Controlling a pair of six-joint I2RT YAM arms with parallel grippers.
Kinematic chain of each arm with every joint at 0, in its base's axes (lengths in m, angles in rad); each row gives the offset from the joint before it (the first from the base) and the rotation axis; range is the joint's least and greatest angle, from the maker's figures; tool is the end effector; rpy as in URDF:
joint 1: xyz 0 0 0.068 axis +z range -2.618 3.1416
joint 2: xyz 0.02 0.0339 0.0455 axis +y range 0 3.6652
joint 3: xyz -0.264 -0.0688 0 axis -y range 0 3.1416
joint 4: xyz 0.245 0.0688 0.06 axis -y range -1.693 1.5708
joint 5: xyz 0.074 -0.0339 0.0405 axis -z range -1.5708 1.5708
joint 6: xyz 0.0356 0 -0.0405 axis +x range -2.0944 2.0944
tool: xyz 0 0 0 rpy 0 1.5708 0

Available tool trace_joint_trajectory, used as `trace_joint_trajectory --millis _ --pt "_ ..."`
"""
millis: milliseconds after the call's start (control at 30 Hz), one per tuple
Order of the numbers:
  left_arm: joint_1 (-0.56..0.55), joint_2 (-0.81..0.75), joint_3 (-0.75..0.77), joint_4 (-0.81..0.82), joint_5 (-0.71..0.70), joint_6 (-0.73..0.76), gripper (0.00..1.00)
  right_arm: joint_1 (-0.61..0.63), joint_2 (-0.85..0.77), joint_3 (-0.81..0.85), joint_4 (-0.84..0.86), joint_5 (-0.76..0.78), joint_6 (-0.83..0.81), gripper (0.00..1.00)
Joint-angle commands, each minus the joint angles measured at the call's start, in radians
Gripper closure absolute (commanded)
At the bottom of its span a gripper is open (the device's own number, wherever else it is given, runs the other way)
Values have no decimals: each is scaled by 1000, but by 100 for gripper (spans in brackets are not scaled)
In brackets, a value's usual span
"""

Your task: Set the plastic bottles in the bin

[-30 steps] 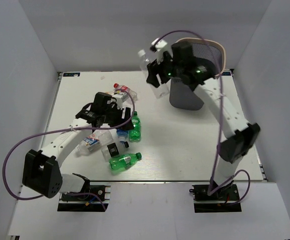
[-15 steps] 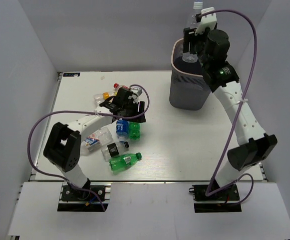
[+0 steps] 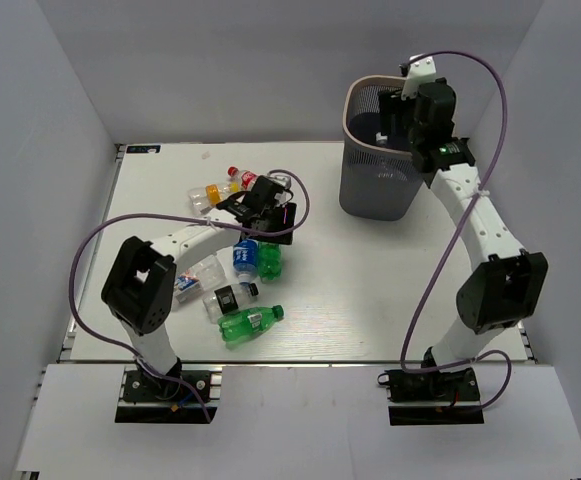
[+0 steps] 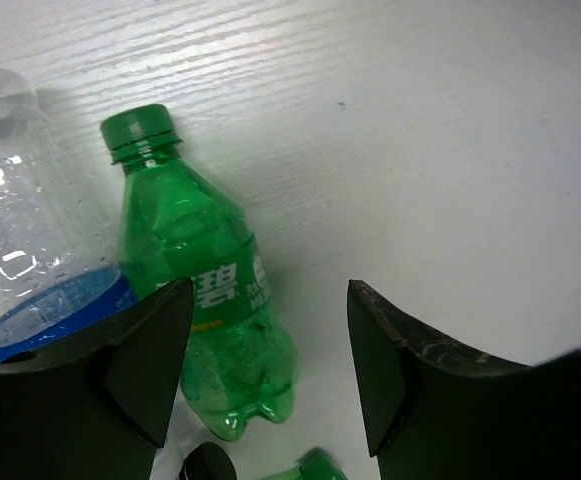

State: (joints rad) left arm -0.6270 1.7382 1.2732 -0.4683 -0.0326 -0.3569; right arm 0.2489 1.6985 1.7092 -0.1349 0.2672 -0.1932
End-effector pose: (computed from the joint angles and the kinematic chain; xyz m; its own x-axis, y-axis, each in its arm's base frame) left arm 0.3044 -0.2191 0.2295 -0.8091 0.1550 -0.5668 0.3074 0.9337 -0.1834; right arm 0.3953 0.0908 0.4245 -0.1210 -0.2218 -0.9676 -0.0070 0.9749 -0.2226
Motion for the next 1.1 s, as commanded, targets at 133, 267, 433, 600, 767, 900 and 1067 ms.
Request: trace_joint_trajectory --millis 133,267,433,600,767,900,1067 --pt "-42 37 72 -113 -165 -42 31 -17 -273 -199 14 -72 52 10" --pt "-63 83 95 -182 -228 -77 32 -22 -400 -345 1 -124 54 10" --pt "-85 132 104 -220 -253 -100 34 -26 -499 -479 -74 -256 63 10" --pt "-105 187 114 -220 -262 -100 35 -28 -585 -568 -118 -385 80 10" --pt "-115 218 143 -231 -250 -100 30 -30 -631 -602 -170 -499 83 10" --pt "-125 218 143 -240 -240 -100 18 -31 -666 -615 -198 -549 84 10" --pt "-125 205 124 -213 -210 -91 28 -33 -694 -640 -209 -557 86 10"
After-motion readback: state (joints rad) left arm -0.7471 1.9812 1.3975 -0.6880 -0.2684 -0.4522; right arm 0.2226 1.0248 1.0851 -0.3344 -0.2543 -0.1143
